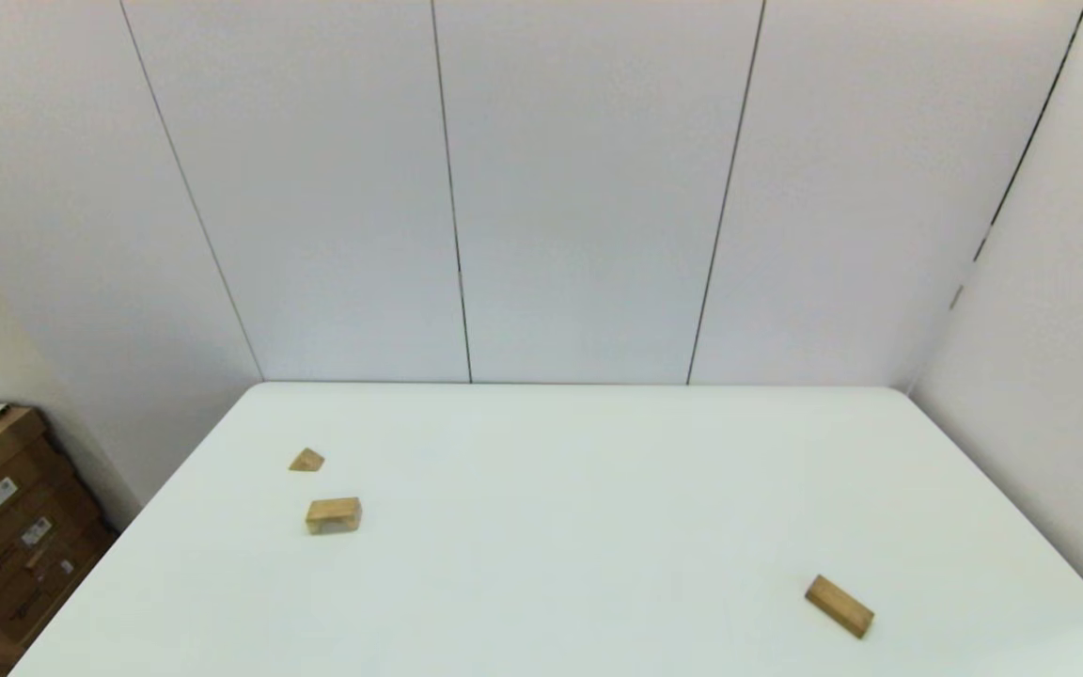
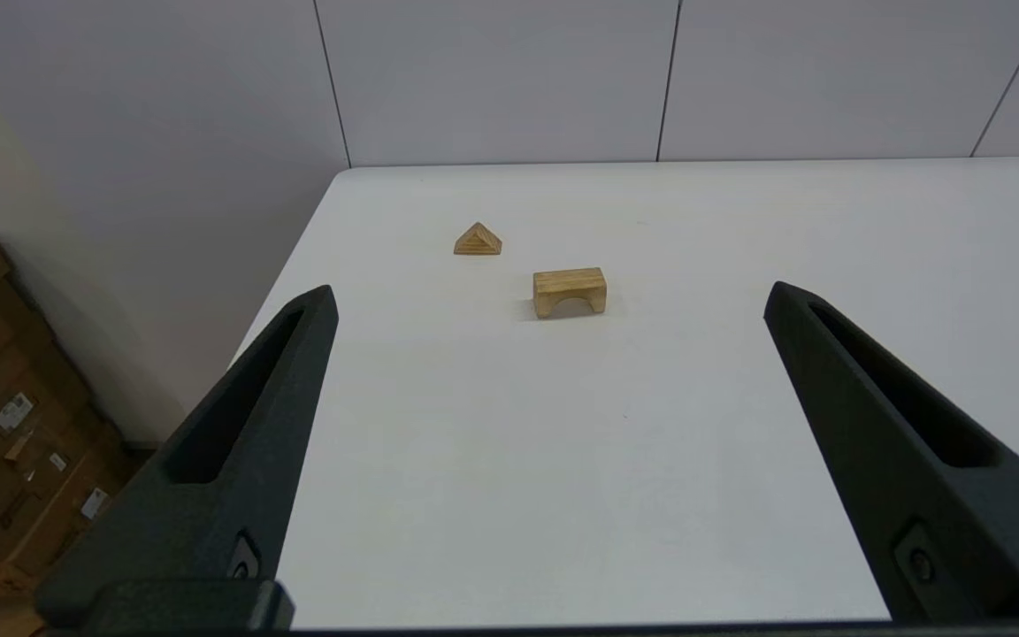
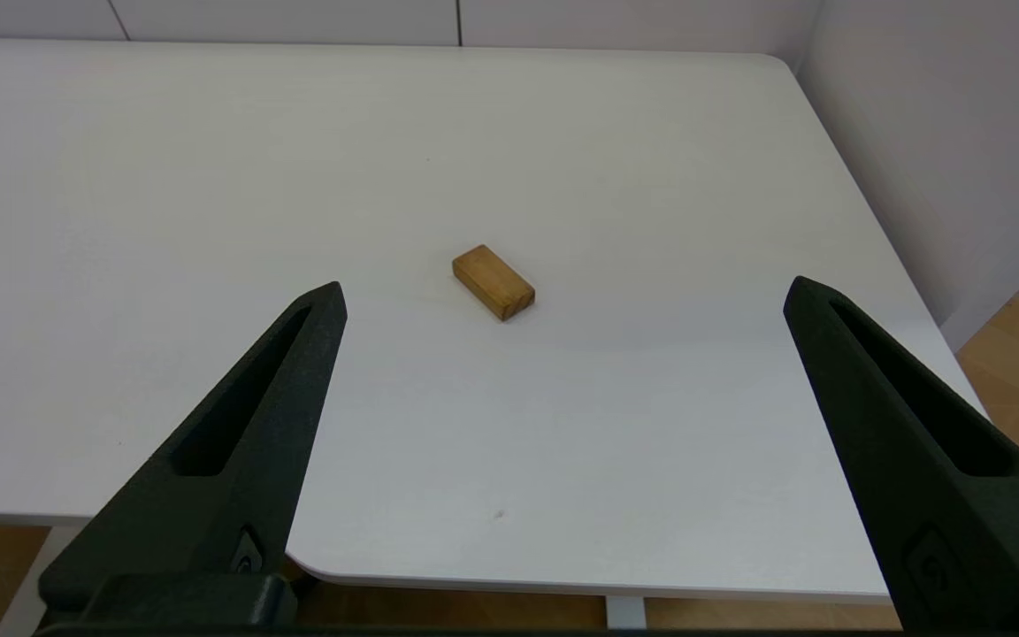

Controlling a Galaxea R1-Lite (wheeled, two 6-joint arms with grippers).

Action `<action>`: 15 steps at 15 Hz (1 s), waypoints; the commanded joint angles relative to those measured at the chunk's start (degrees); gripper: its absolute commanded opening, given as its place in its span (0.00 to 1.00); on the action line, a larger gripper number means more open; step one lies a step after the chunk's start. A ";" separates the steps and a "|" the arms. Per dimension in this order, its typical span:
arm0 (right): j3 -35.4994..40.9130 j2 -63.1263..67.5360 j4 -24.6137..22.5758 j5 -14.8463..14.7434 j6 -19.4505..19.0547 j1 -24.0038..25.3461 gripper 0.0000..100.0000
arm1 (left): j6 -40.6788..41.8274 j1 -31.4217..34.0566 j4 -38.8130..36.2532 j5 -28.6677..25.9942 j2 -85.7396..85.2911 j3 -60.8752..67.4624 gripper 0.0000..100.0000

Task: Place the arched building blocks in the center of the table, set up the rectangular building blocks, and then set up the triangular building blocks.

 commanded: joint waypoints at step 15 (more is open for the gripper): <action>0.00 -0.06 0.10 0.00 -0.04 0.01 1.00 | 0.40 -0.62 1.41 -0.33 70.21 -29.44 1.00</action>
